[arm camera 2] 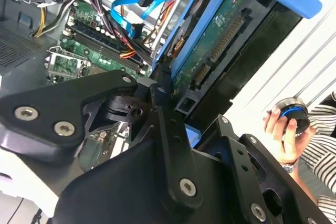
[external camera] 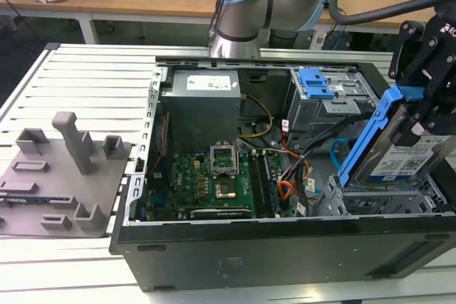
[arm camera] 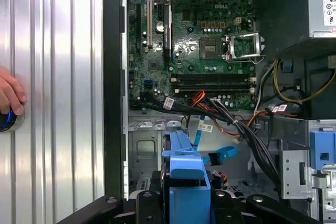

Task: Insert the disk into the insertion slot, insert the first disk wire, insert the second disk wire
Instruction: 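Insert the disk into the insertion slot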

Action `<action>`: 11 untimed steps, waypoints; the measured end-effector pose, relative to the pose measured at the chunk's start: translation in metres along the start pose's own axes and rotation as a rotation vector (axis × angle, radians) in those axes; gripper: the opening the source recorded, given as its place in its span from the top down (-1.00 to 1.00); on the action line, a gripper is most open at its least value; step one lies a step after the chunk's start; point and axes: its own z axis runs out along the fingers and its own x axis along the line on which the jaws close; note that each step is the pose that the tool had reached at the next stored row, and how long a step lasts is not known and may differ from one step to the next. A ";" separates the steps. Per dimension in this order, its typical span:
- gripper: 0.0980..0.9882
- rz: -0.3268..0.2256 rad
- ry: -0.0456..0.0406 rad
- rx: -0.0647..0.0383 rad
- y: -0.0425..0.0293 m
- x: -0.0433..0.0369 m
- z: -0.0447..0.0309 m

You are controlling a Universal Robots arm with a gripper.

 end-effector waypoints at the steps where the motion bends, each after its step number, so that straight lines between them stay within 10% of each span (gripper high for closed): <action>1: 0.41 0.000 -0.0003 0.000 0.0009 0.0000 0.0010; 11: 0.41 0.000 0.0000 0.000 0.0016 0.0001 0.0166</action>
